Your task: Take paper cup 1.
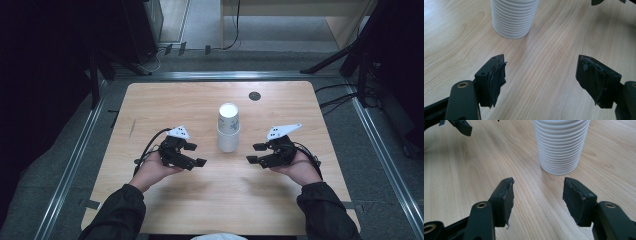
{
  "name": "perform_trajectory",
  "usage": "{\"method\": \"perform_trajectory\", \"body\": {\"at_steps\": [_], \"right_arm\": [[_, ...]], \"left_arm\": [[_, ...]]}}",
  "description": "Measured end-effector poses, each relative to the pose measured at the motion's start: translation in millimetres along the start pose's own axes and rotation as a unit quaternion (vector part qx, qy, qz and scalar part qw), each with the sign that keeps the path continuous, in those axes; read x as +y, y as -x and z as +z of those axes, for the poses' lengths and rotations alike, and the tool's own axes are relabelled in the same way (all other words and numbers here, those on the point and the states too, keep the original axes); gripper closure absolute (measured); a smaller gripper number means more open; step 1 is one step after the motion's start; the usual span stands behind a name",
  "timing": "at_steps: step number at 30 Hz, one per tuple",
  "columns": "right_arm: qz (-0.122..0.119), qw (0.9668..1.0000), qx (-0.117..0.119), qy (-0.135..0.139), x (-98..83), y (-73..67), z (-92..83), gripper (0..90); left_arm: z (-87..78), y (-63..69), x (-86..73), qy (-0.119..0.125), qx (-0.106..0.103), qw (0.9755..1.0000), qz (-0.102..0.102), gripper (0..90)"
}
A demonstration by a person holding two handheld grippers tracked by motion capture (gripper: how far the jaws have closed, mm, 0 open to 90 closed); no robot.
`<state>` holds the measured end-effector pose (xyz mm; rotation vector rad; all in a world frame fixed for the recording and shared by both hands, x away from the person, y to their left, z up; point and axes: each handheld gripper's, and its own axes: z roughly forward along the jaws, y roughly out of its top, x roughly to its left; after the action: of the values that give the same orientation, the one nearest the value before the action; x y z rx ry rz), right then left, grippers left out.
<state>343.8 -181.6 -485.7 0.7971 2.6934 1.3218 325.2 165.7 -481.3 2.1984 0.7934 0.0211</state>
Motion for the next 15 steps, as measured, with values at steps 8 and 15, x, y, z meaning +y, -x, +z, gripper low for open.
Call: {"method": "perform_trajectory", "body": {"at_steps": [8, 15], "right_arm": [[-0.012, 0.9998, -0.009, -0.009, 3.8, -0.4, -2.6, 35.7], [-0.016, 0.9998, -0.013, -0.006, 23.6, 1.6, -11.2, 33.2]], "left_arm": [[-3.5, 7.3, 0.0, 0.005, -0.009, 0.9999, 0.007, 23.9], [-5.2, 7.6, -5.5, -0.004, -0.006, 0.9999, 0.009, 23.9]]}}
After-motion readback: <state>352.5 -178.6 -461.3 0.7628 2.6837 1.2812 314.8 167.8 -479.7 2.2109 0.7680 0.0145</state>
